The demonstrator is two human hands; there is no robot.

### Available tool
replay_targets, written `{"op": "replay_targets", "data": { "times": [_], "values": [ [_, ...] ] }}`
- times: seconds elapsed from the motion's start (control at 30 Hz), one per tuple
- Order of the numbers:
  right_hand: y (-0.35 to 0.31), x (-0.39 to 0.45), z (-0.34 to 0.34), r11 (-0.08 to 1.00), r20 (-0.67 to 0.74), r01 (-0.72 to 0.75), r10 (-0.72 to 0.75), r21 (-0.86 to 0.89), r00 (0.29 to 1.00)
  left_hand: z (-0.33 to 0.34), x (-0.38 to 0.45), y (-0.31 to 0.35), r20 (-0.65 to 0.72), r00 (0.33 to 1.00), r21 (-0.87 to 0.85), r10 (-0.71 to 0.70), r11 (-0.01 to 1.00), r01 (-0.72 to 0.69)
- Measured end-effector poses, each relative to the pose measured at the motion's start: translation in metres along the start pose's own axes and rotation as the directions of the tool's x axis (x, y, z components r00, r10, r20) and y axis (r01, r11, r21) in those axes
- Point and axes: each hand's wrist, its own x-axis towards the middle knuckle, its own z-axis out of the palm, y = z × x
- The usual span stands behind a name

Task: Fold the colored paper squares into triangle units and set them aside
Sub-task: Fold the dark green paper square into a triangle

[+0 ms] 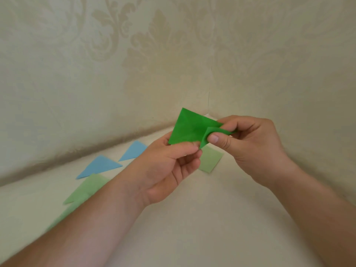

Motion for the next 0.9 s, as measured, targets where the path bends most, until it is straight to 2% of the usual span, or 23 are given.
{"op": "replay_targets", "data": {
  "times": [0.17, 0.27, 0.37, 0.4, 0.53, 0.63, 0.73, 0.9],
  "values": [
    [-0.0015, 0.0005, 0.0006, 1.0, -0.069, -0.01, 0.009, -0.01, 0.998, -0.005, 0.0032, 0.0016, -0.076, 0.993, -0.091, -0.095, 0.992, 0.088],
    [-0.0011, -0.0005, 0.0019, 0.999, -0.103, -0.035, 0.032, -0.032, 0.994, -0.0062, 0.0018, 0.0011, -0.06, 0.995, 0.04, -0.082, 0.996, 0.084],
    [-0.0008, -0.0005, 0.0004, 0.996, -0.12, -0.058, 0.05, -0.067, 0.992, -0.0059, 0.0014, -0.002, -0.041, 0.997, 0.334, 0.071, 0.941, -0.053],
    [0.0004, -0.0006, -0.0004, 0.995, -0.11, -0.064, 0.056, -0.079, 0.992, -0.0057, 0.0015, -0.0028, -0.032, 0.99, 0.38, 0.137, 0.918, -0.114],
    [0.0042, -0.0021, 0.0003, 0.991, -0.036, -0.075, 0.072, -0.107, 0.997, -0.0041, 0.0011, -0.0021, -0.03, 0.94, 0.337, 0.339, 0.889, -0.31],
    [0.0021, -0.0031, 0.0022, 0.992, -0.005, -0.075, 0.074, -0.099, 0.997, -0.0034, -0.0013, -0.0023, -0.018, 0.893, 0.428, 0.449, 0.811, -0.399],
    [0.0014, -0.0039, 0.0029, 0.992, 0.007, -0.076, 0.077, -0.097, 0.997, -0.0034, -0.0018, -0.0028, -0.017, 0.877, 0.484, 0.481, 0.771, -0.414],
    [-0.0026, -0.005, 0.0051, 0.995, 0.009, -0.076, 0.076, -0.069, 0.997, -0.004, -0.0015, -0.0022, -0.013, 0.879, 0.461, 0.477, 0.783, -0.418]
  ]
}}
